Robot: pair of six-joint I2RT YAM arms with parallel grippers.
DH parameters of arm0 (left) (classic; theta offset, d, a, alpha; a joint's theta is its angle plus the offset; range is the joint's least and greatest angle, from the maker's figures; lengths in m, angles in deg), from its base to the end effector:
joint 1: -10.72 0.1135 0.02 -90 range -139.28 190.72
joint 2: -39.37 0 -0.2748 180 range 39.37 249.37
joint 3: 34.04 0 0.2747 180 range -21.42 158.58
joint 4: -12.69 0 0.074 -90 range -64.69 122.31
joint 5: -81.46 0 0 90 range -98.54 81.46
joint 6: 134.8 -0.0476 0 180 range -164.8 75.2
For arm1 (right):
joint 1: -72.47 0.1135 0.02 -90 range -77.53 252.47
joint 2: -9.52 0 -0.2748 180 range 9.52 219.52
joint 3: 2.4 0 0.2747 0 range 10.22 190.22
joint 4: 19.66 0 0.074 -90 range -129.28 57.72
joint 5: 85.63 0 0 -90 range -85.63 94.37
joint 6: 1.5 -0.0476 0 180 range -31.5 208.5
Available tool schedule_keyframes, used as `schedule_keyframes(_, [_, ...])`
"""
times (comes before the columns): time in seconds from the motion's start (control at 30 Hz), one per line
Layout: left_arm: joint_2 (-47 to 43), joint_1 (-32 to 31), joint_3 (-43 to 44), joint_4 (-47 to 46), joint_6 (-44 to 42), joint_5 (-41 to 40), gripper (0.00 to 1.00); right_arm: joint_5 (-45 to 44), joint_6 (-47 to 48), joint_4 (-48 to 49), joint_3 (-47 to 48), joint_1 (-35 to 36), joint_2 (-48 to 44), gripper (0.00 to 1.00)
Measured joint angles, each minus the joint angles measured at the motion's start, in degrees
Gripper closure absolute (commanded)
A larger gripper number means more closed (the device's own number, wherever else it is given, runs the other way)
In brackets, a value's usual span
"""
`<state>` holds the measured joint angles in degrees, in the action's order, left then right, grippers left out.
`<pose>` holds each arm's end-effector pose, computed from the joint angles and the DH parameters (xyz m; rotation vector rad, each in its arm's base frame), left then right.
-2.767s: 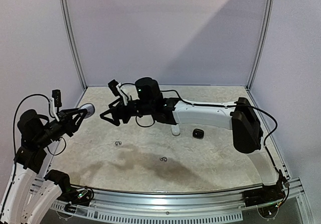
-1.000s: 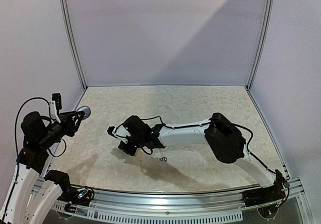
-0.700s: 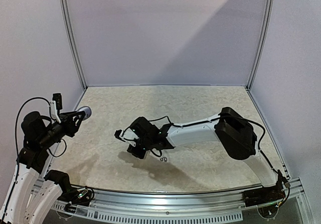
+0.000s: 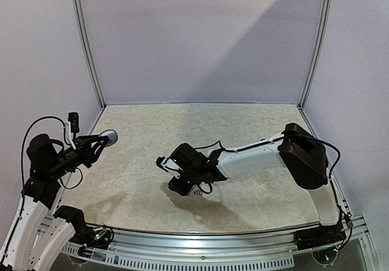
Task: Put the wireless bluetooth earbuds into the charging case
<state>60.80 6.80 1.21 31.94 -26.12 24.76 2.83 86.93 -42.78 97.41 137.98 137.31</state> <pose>0.1421 -0.0359 0.2688 0.2330 1.6935 -0.7777 0.2115 0.4612 0.1072 -1.3253 2.1460 0.4639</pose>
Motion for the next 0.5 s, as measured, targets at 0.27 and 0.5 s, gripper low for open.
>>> schedule_keyframes(0.27, [2.0,-2.8,0.5,1.5,-2.8,2.6,1.00,3.8,-0.2,-5.1,1.6,-0.6,-1.1,0.25])
schedule_keyframes(0.5, [3.8,-5.0,5.6,3.9,-11.5,12.2,1.00,18.5,3.0,-3.0,0.9,-4.6,-14.3,0.11])
